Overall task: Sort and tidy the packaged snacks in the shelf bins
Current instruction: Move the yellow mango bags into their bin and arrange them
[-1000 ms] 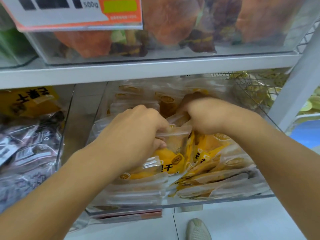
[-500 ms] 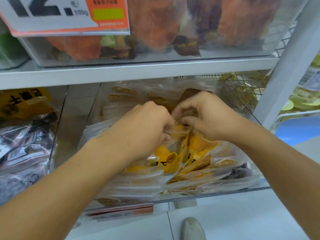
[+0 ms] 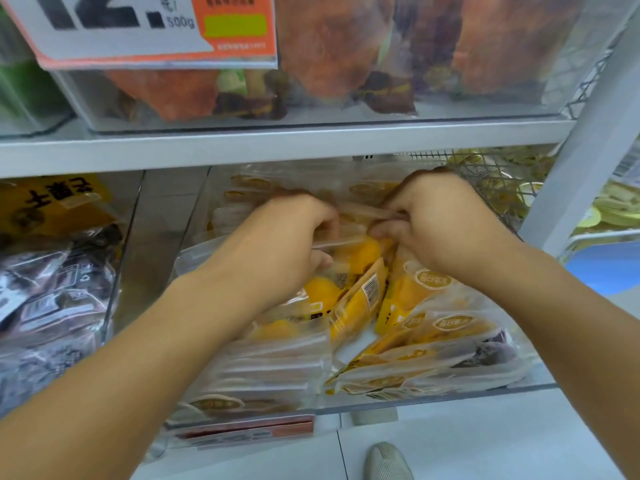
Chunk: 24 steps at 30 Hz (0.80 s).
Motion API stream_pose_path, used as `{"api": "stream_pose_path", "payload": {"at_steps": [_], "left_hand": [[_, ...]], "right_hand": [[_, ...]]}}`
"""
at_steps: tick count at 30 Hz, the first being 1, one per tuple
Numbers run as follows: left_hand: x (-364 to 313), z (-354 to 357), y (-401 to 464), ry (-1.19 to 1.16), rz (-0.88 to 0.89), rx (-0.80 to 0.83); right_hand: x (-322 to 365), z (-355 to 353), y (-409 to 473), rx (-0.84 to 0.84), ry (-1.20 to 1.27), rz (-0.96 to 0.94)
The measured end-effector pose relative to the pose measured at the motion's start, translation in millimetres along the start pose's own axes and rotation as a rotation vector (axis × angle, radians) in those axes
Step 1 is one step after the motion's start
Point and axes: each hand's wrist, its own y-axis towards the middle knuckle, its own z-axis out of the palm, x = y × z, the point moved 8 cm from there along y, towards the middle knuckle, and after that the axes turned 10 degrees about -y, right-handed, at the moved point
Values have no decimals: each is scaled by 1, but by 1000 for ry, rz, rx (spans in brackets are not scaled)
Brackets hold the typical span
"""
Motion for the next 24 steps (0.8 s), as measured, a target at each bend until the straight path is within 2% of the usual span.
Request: {"api": "stream_pose_path", "payload": {"at_steps": [2, 6, 12, 16, 19, 21, 24], "left_hand": [[-3, -3, 0, -19, -28, -48], [-3, -7, 0, -22, -90, -117], [-4, -4, 5, 29, -86, -146], [-4, -6, 2, -2, -50, -81], [-3, -17, -9, 112, -12, -6], [-3, -26, -13, 226, 31, -23], [4, -19, -15, 217, -2, 82]], "right_hand": [[1, -2, 0, -24, -25, -10], [10, 20, 3, 169, -16, -73], [22, 19, 1, 327, 219, -107], [26, 19, 13, 130, -58, -84], [19, 12, 13, 96, -150, -64], [13, 8, 10, 51, -211, -47], [16, 16, 10, 52, -250, -29]]}}
